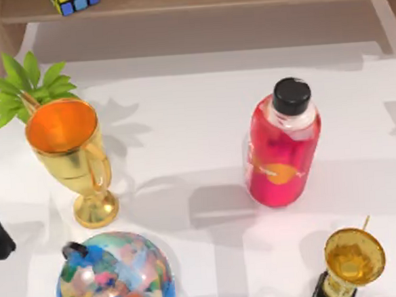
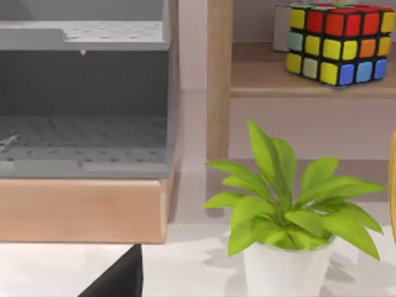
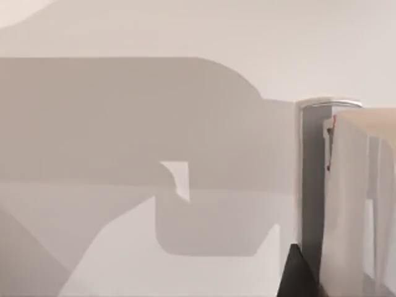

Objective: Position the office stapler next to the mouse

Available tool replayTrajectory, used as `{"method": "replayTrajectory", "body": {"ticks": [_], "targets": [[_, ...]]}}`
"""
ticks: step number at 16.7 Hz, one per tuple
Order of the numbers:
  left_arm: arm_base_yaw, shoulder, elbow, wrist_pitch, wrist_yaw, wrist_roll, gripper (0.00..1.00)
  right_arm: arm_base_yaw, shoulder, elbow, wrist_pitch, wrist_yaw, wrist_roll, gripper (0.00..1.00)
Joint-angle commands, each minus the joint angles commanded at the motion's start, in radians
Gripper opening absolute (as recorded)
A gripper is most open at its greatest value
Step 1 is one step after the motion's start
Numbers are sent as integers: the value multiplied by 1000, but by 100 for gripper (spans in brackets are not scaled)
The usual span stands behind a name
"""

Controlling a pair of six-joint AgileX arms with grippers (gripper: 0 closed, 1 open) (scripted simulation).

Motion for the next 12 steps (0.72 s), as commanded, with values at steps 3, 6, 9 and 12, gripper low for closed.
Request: {"method": "replayTrajectory", "body": {"ticks": [3, 6, 9, 12], "targets": [[0, 0, 0, 0, 0, 0, 100, 0, 0, 0, 0, 0, 0, 30], [0, 0, 0, 0, 0, 0, 100, 0, 0, 0, 0, 0, 0, 53], [0, 0, 0, 0, 0, 0, 100, 0, 0, 0, 0, 0, 0, 75], [0, 0, 0, 0, 0, 0, 100, 0, 0, 0, 0, 0, 0, 98]]}}
